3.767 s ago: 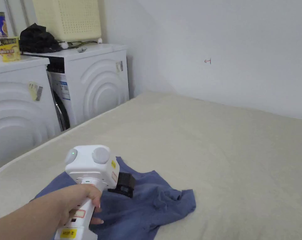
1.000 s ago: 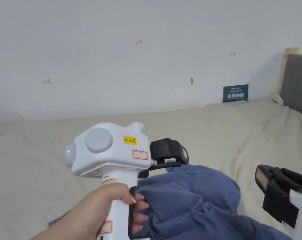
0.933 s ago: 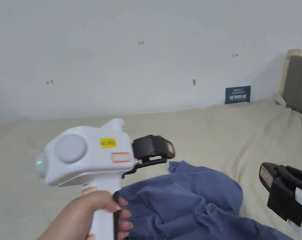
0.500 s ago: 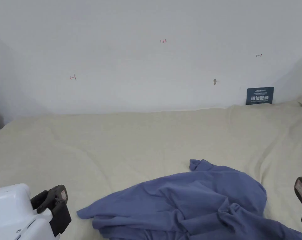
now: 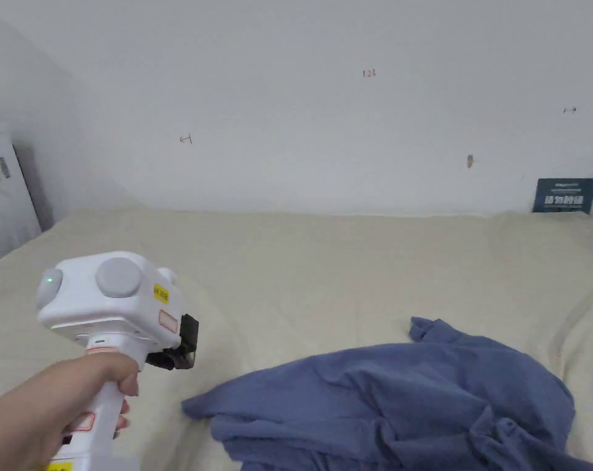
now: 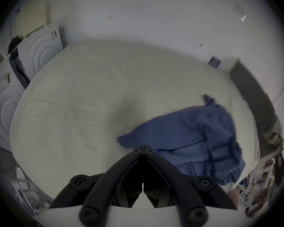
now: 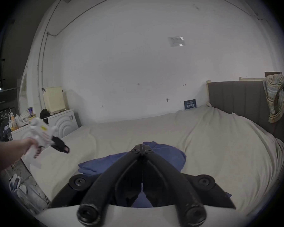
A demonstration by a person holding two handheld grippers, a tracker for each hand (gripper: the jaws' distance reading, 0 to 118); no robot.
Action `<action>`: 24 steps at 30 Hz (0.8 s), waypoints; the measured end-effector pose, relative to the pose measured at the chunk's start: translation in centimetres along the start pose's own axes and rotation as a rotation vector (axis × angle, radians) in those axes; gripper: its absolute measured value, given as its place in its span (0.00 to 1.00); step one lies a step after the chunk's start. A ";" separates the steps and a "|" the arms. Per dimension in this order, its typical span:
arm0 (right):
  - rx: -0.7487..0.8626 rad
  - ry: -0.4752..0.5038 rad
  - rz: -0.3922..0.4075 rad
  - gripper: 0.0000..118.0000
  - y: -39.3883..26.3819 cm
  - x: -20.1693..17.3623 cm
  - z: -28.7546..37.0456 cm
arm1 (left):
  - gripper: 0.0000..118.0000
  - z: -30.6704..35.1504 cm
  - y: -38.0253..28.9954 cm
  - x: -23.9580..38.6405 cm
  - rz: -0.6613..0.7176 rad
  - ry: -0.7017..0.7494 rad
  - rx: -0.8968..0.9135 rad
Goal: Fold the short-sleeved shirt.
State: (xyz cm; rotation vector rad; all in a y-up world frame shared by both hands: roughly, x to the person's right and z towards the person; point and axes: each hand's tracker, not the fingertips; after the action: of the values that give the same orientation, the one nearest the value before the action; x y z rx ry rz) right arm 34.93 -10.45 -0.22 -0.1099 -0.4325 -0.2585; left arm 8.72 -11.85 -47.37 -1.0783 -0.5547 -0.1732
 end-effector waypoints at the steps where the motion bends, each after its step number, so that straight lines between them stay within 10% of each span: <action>1: -0.013 0.007 0.001 0.00 -0.2 -0.1 -0.3 | 0.00 -2.1 0.4 -0.3 0.038 -0.021 -0.042; 2: -0.027 0.017 0.000 0.00 -0.4 -0.2 -0.6 | 0.01 -3.8 0.5 -0.7 0.089 -0.039 -0.073; 4: -0.055 0.030 0.001 0.00 -1.1 0.0 -1.6 | 0.58 -7.1 0.8 -1.7 0.199 -0.034 -0.123; 6: -0.072 0.027 0.012 0.00 -1.8 0.1 -2.4 | 0.90 -10.0 1.1 -2.7 0.220 -0.032 -0.170; 14: -0.148 0.018 -0.006 0.00 -3.6 0.9 -5.2 | 0.91 -15.2 0.8 -0.8 0.148 0.029 -0.230; 17: -0.166 0.010 -0.025 0.00 -4.0 1.1 -5.8 | 0.79 -14.7 0.4 0.6 0.029 0.095 -0.196; 20: -0.174 0.012 -0.043 0.00 -4.2 1.5 -6.4 | 0.03 -12.5 -0.3 2.3 -0.049 0.036 -0.109; 24: -0.144 0.003 -0.028 0.00 -3.6 1.4 -8.3 | 0.03 -12.1 -1.4 4.3 -0.208 0.070 -0.092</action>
State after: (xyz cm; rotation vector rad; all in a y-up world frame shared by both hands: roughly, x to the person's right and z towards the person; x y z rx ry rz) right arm 38.51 -15.54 -6.91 -0.2449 -0.4127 -0.3173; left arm 15.99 -22.51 -48.30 -1.0990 -0.5995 -0.4203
